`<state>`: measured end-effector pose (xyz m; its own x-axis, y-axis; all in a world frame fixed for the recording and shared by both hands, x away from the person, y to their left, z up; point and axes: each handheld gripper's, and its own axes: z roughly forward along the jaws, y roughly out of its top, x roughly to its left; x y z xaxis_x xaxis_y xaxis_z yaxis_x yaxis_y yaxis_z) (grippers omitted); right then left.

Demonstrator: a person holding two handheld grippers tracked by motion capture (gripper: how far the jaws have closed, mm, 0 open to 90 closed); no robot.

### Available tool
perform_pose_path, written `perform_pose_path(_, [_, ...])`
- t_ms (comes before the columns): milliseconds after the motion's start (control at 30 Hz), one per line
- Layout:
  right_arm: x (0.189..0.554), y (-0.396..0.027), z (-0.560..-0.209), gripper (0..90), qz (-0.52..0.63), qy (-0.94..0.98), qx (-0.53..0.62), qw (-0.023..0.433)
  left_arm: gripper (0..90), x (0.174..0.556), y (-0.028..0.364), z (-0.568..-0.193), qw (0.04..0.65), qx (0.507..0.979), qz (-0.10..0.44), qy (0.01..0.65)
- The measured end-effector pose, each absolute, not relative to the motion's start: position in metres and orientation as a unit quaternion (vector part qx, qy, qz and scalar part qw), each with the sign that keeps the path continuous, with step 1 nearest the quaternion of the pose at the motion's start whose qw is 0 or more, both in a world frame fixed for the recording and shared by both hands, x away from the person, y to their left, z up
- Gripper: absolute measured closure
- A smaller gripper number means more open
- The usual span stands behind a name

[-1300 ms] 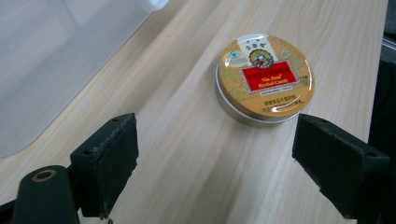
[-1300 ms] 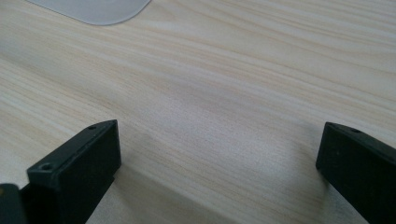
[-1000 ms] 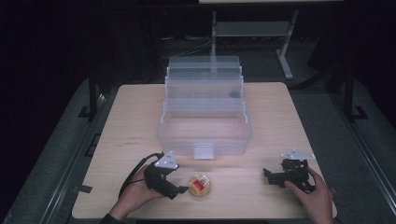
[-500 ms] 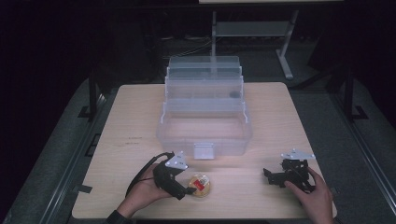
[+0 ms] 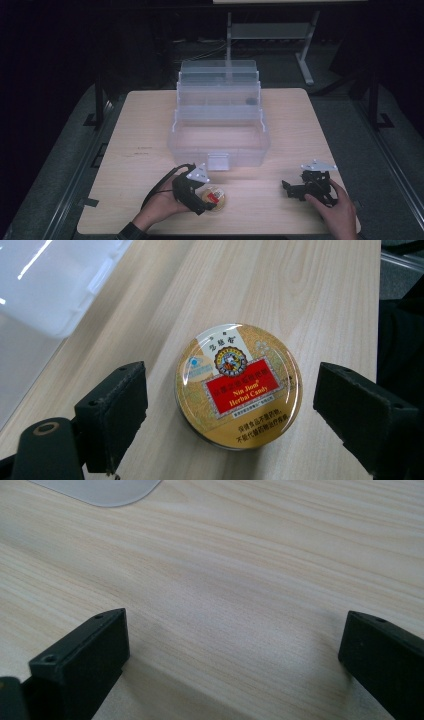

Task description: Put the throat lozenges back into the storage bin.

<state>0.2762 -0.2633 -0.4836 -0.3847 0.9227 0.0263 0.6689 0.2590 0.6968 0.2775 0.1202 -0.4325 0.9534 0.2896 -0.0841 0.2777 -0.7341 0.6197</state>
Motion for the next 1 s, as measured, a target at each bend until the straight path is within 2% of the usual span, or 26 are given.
perform_pose_path(1000, [0.276,-0.263,-0.484,0.0,0.32,0.768,0.518,0.198,12.7,0.279,0.092,-0.443,0.288,0.952,0.009,0.105])
